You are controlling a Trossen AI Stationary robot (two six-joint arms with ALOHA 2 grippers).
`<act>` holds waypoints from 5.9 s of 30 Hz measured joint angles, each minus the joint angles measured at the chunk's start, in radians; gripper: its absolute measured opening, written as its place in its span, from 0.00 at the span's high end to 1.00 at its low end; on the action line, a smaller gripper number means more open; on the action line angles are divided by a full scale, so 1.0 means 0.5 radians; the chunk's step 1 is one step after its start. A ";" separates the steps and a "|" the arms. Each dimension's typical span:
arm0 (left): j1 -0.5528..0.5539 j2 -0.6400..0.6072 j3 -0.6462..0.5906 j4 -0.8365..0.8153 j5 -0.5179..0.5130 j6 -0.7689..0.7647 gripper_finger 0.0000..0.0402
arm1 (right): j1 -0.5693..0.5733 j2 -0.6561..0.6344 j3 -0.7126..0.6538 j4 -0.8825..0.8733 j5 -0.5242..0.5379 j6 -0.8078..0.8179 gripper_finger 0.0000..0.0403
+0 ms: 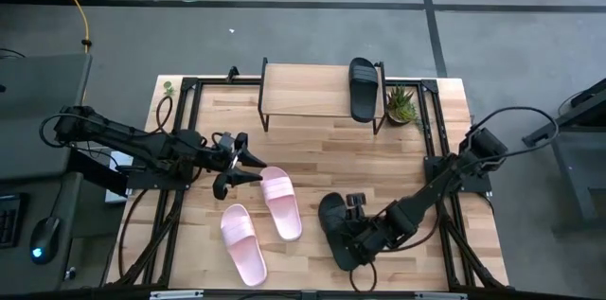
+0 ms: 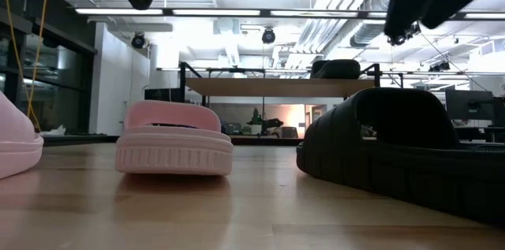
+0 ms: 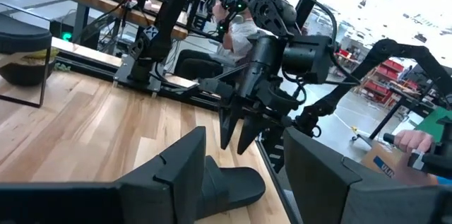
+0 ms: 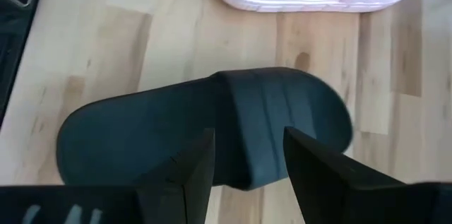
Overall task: Pick and place slides into the shelf
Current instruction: Put the black slipper on the shelf
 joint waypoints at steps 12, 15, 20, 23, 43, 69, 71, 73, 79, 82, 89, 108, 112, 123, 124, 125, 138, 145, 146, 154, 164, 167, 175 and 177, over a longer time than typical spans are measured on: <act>-0.001 0.000 0.000 0.001 -0.005 -0.001 0.56 | 0.034 0.184 0.162 -0.119 0.052 -0.037 0.60; 0.000 0.001 0.000 0.001 -0.005 0.000 0.56 | 0.052 0.280 0.293 -0.214 0.100 -0.111 0.60; -0.001 0.000 0.000 0.002 -0.005 0.001 0.56 | 0.074 0.442 0.528 -0.463 0.234 -0.171 0.60; 0.000 0.000 0.000 0.002 -0.005 0.002 0.56 | 0.074 0.512 0.616 -0.590 0.264 -0.135 0.60; 0.000 0.000 0.000 0.002 -0.006 0.000 0.56 | 0.160 0.605 0.621 -0.685 0.296 0.018 0.60; 0.000 0.000 0.000 0.002 -0.006 -0.002 0.56 | 0.128 0.657 0.562 -0.689 0.443 -0.065 0.60; 0.000 0.000 0.000 0.002 -0.006 -0.002 0.56 | 0.121 0.656 0.501 -0.665 0.442 -0.066 0.60; 0.000 0.000 0.000 0.002 -0.006 -0.002 0.56 | 0.115 0.656 0.447 -0.654 0.448 -0.063 0.60; -0.001 0.000 0.000 0.003 -0.007 -0.002 0.56 | 0.066 0.656 0.391 -0.635 0.544 0.022 0.60; -0.001 0.000 0.000 0.003 -0.007 -0.002 0.56 | 0.047 0.656 0.391 -0.597 0.540 0.022 0.60; -0.001 0.000 0.000 0.003 -0.007 -0.002 0.56 | 0.031 0.656 0.391 -0.530 0.530 -0.013 0.60; 0.000 0.000 0.000 0.004 -0.007 -0.002 0.56 | 0.028 0.654 0.391 -0.527 0.501 0.058 0.95; 0.000 0.000 0.000 0.003 -0.007 -0.001 0.56 | 0.028 0.652 0.392 -0.528 0.497 0.065 0.99; -0.001 0.000 0.000 0.003 -0.007 -0.002 0.56 | 0.028 0.652 0.392 -0.528 0.486 0.107 0.99; -0.001 0.000 0.000 0.003 -0.008 -0.002 0.56 | 0.028 0.652 0.392 -0.528 0.486 0.107 0.99; 0.000 0.000 0.000 0.004 -0.007 -0.002 0.56 | 0.028 0.652 0.392 -0.528 0.486 0.107 0.99; -0.001 0.000 0.000 0.002 -0.008 -0.002 0.56 | 0.028 0.653 0.393 -0.584 0.526 0.131 1.00; -0.001 0.000 0.000 0.003 -0.046 0.016 0.56 | -0.004 0.616 0.393 -0.685 0.544 0.160 1.00; 0.000 0.001 0.000 0.002 -0.070 0.017 0.56 | -0.012 0.602 0.393 -0.694 0.548 0.163 1.00; 0.000 0.000 0.000 0.010 -0.198 0.113 0.56 | -0.099 0.520 0.393 -0.777 0.650 0.142 1.00; 0.002 -0.062 0.003 0.057 -0.323 0.280 0.56 | -0.231 0.410 0.393 -0.838 0.737 0.058 1.00; 0.002 -0.107 0.003 0.035 -0.322 0.316 0.56 | -0.264 0.359 0.393 -0.832 0.783 0.024 1.00; 0.002 -0.195 0.002 0.000 -0.323 0.376 0.56 | -0.352 0.217 0.393 -0.816 0.842 -0.069 1.00; 0.002 -0.197 0.002 0.001 -0.323 0.388 0.56 | -0.370 0.184 0.393 -0.816 0.842 -0.104 1.00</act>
